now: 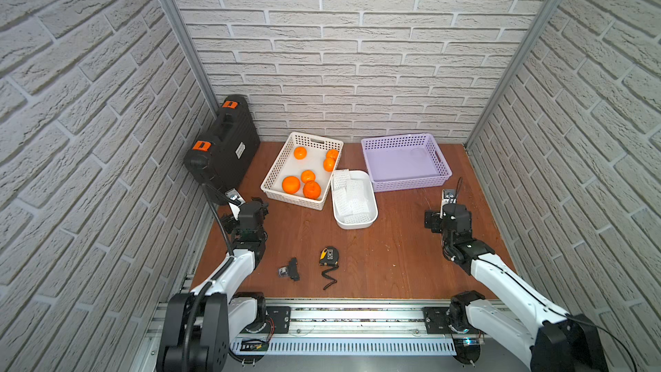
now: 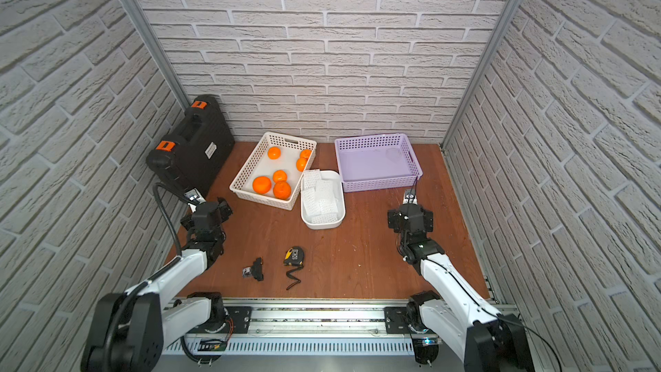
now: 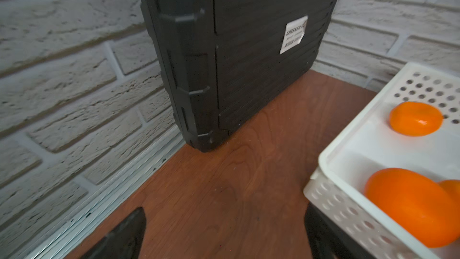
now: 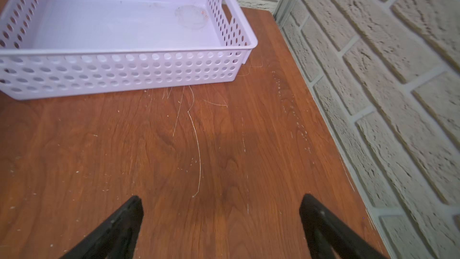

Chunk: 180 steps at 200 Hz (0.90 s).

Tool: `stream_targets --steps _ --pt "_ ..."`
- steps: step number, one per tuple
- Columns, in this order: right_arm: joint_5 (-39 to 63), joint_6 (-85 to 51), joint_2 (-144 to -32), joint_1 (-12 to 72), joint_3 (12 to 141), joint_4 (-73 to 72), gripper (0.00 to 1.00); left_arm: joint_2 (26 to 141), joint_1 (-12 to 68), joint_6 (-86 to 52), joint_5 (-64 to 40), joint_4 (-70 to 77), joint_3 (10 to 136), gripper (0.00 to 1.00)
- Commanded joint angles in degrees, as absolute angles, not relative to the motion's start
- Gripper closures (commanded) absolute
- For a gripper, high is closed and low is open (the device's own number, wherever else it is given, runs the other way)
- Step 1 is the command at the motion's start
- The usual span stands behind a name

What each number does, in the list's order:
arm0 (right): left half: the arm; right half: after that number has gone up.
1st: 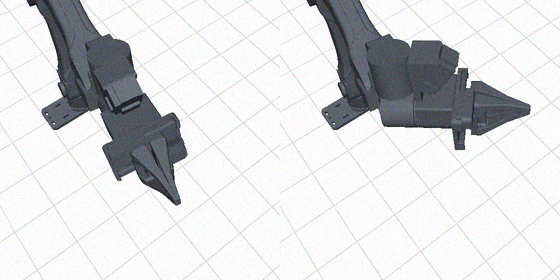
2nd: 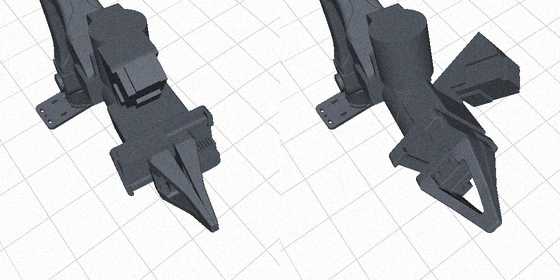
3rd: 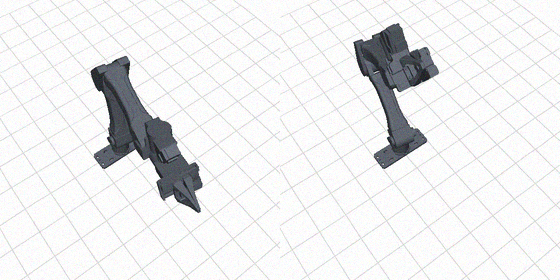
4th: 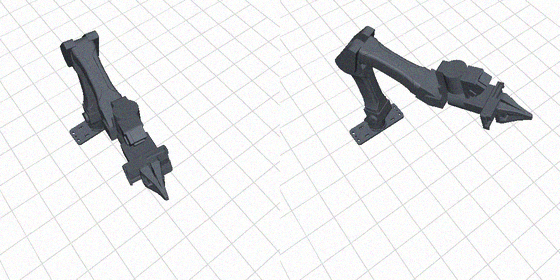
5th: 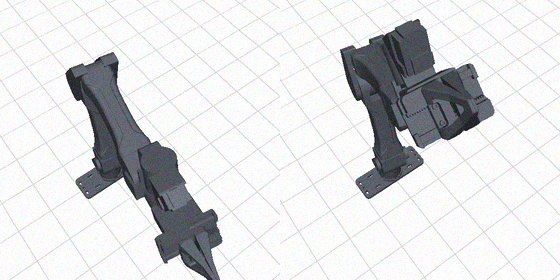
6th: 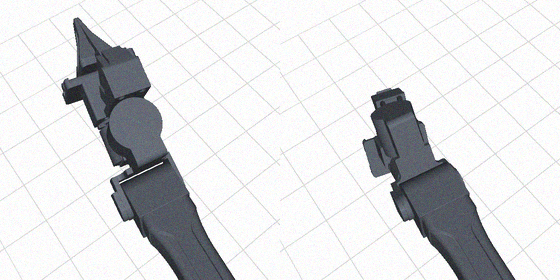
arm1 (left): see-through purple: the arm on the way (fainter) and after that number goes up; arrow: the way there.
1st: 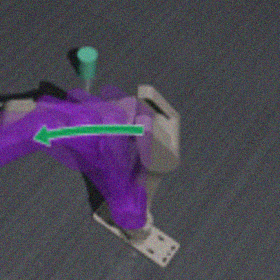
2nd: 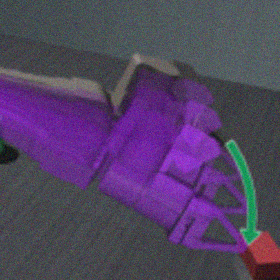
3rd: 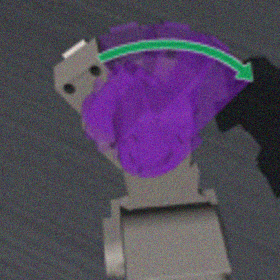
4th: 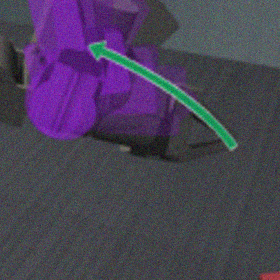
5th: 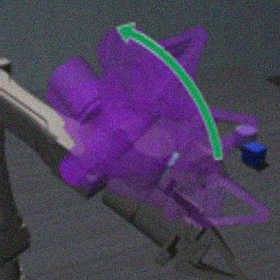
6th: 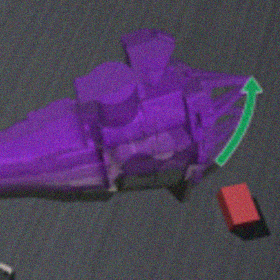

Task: Remove foam nets from oranges
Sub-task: Reset both arms

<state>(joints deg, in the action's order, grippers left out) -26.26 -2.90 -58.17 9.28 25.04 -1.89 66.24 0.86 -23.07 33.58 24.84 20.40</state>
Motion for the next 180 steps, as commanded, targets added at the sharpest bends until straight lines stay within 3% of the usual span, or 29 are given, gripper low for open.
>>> stream_targets --steps 1,98,133,161,180 --pt "-22.17 1.31 -63.44 8.81 23.75 -14.71 0.01 72.23 -0.89 -19.63 28.99 32.63 21.29 0.02" --pt "-13.46 5.44 -69.21 6.74 17.06 -38.59 0.01 84.97 -3.19 -9.65 15.96 58.8 16.46 0.02" --pt "-9.63 4.48 -69.88 6.27 16.71 -40.69 0.01 90.91 -3.13 -7.72 12.36 66.72 15.47 0.02" --pt "-5.54 3.68 -76.62 5.87 13.96 -52.91 0.01 90.42 -2.91 -7.34 11.89 57.03 20.3 0.02" --pt "-4.16 4.74 -78.65 5.97 18.15 -46.7 0.01 90.31 -2.9 -7.65 12.27 55.14 21.01 0.02"
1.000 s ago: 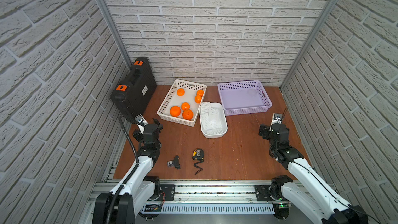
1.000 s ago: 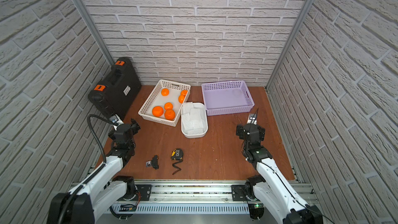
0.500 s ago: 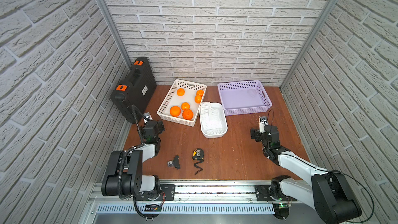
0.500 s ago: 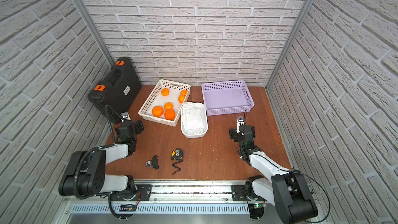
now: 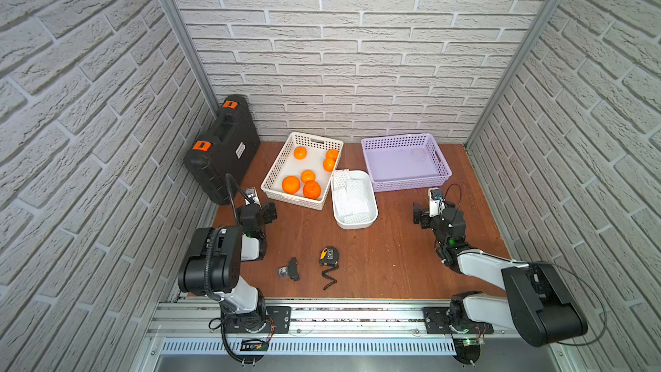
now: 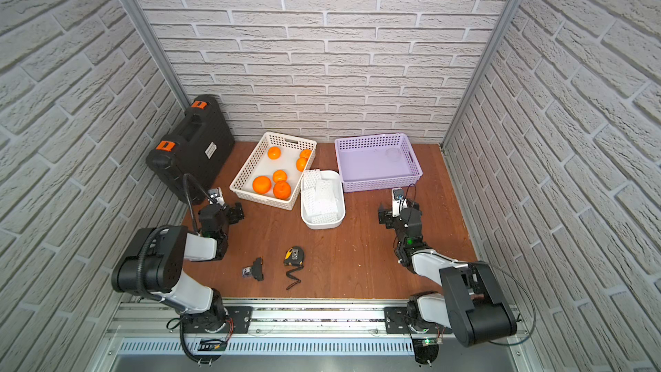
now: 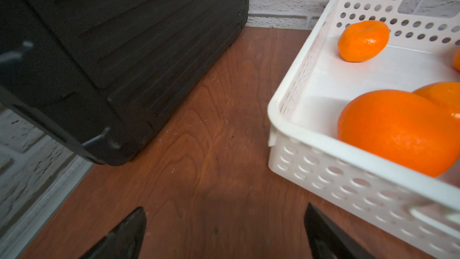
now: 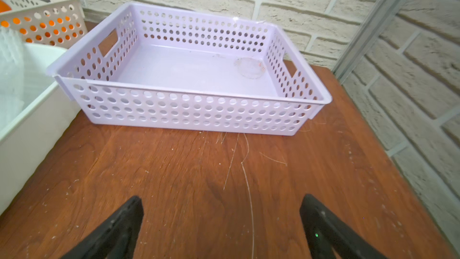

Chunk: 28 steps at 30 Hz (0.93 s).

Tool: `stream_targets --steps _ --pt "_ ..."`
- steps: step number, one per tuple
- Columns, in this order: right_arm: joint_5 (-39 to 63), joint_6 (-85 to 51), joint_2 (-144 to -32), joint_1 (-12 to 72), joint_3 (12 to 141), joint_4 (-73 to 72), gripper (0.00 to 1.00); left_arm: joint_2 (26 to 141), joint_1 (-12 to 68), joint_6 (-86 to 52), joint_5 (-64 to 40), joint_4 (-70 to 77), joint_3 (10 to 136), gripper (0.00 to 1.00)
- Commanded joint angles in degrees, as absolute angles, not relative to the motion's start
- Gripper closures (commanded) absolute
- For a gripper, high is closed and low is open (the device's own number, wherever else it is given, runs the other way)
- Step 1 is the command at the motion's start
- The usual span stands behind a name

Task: Remove foam nets from oranges
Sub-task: Reset both arms

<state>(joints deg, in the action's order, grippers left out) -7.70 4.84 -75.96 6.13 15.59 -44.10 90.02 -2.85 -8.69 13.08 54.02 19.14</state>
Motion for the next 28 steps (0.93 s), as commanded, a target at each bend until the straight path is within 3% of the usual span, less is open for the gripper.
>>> stream_targets --steps 1,6,28 --pt "-4.23 4.65 -78.7 5.93 18.26 -46.51 0.01 90.29 -2.9 -7.65 12.29 55.17 21.01 0.02" --pt "-8.77 1.12 -84.83 4.74 21.66 -46.5 0.01 89.96 -2.76 -7.59 12.54 54.97 20.9 0.02" --pt "-7.05 0.18 -83.94 3.45 21.97 -44.47 0.01 90.0 -2.82 -7.61 12.29 55.04 20.97 0.02"
